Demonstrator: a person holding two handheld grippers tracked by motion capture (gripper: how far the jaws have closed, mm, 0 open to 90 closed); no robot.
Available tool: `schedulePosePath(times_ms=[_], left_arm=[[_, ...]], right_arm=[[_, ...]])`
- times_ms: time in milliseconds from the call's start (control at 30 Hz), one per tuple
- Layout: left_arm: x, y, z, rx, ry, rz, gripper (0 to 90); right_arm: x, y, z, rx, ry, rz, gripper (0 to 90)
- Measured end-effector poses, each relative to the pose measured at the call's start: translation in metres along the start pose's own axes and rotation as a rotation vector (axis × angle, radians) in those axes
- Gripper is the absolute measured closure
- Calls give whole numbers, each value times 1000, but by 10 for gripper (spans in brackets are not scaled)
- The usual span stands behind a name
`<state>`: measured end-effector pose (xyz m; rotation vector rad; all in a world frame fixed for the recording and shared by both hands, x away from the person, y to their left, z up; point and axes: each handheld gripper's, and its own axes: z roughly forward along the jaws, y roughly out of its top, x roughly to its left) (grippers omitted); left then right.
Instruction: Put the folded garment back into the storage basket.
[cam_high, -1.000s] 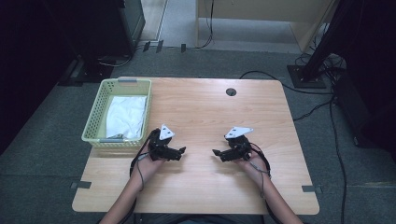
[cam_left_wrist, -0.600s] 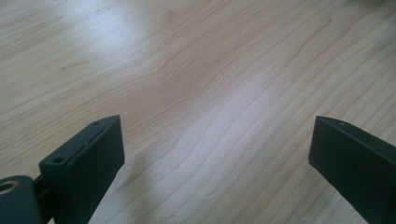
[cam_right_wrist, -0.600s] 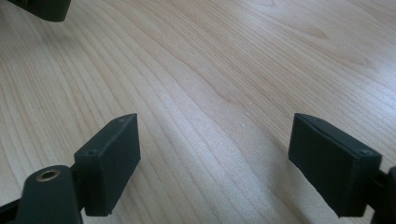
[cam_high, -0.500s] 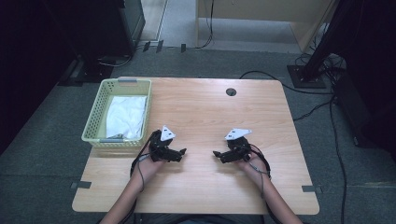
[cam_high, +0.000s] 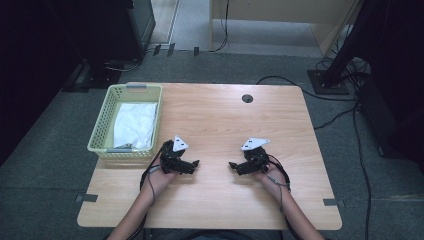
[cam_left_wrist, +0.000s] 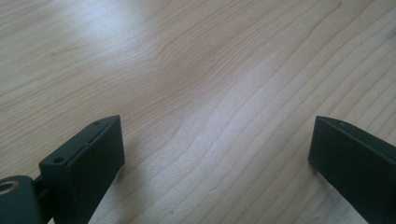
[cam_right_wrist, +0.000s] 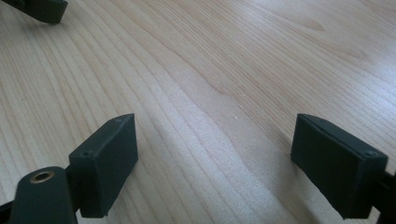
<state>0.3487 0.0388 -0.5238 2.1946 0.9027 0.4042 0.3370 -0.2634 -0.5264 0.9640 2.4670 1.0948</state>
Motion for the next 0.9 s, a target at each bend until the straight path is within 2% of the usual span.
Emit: schedulePosePath(times_ms=[400,900], left_arm=[[1,1,2,7,-4,-13,31],[2,2,2,7,-3,-12,30]], right_arm=[[0,1,4,7,7,-10,73],[1,2,5,13,11,-10,56]])
